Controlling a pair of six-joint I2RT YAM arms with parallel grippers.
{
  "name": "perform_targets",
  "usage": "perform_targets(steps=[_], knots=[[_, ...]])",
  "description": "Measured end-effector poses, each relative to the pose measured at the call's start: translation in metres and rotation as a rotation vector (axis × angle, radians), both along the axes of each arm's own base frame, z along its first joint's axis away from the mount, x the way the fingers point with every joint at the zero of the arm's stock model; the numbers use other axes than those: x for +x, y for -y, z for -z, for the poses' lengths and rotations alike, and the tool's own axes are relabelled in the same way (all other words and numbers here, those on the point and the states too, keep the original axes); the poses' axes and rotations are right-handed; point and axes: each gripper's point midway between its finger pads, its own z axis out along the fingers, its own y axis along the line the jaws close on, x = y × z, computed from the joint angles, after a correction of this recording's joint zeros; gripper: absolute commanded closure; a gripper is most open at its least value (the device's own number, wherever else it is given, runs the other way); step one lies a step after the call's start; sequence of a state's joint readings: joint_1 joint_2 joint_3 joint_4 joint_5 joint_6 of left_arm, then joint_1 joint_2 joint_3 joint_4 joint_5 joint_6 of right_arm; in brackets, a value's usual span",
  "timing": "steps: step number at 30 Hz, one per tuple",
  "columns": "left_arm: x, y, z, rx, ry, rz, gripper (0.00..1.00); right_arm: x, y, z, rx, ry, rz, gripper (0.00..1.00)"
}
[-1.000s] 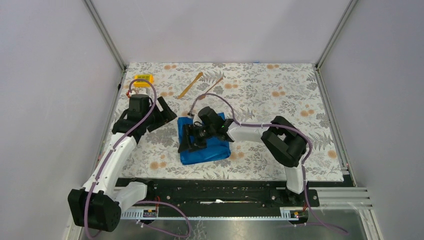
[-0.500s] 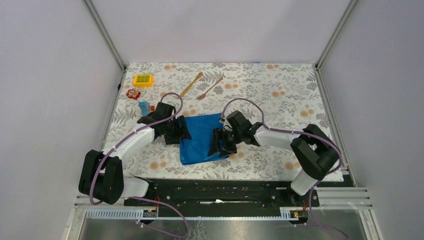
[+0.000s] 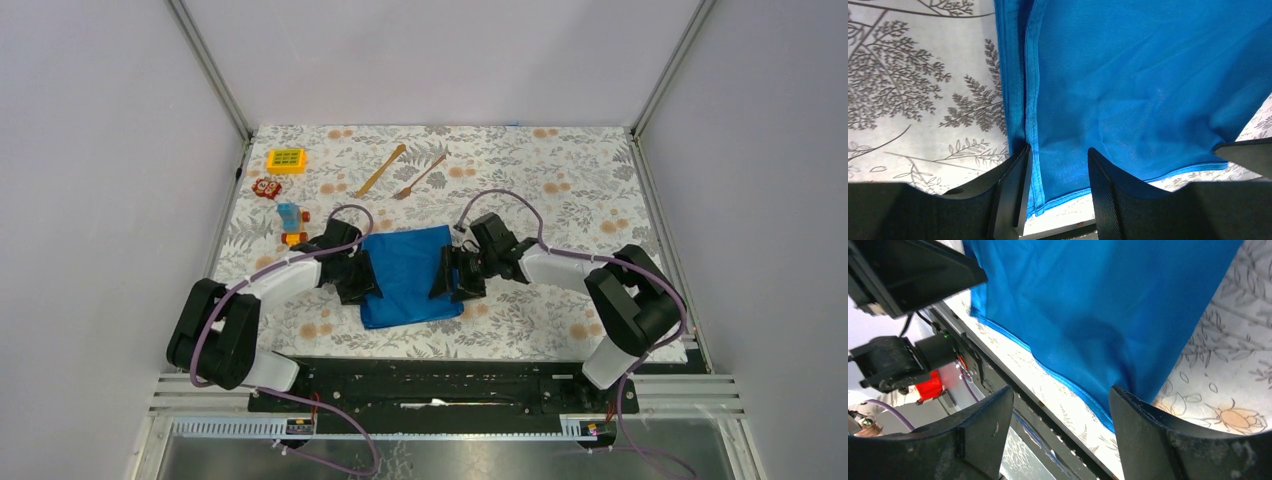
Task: Fold the napkin into a case and place the utensils inside
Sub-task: Smooth out the square-folded napkin at the center of the board.
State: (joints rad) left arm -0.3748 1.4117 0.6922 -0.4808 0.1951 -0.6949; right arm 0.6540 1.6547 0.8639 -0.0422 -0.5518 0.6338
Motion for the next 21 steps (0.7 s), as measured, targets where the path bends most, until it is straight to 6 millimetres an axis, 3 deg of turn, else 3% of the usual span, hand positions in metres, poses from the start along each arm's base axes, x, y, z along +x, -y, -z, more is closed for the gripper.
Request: perform_targets(steps=[4,8,11,16,21], knots=[[0.0,0.002,0.001,0.0,0.005,-0.019,0.5,-0.024,0.017,0.024,-0.039,-0.064,-0.002,0.24],[0.0,0.002,0.0,-0.005,0.012,-0.037,0.49,-0.033,0.026,0.024,-0.054,-0.064,-0.001,0.25],[-0.003,0.002,-0.002,-0.005,0.005,-0.046,0.47,-0.032,0.031,0.024,-0.095,-0.059,-0.004,0.22],[-0.013,-0.001,-0.012,-0.005,-0.005,-0.053,0.38,-0.019,0.026,0.0,-0.092,0.003,-0.015,0.22],[0.004,-0.005,-0.027,-0.027,0.036,-0.095,0.41,-0.003,0.014,-0.013,-0.059,0.058,-0.023,0.24]])
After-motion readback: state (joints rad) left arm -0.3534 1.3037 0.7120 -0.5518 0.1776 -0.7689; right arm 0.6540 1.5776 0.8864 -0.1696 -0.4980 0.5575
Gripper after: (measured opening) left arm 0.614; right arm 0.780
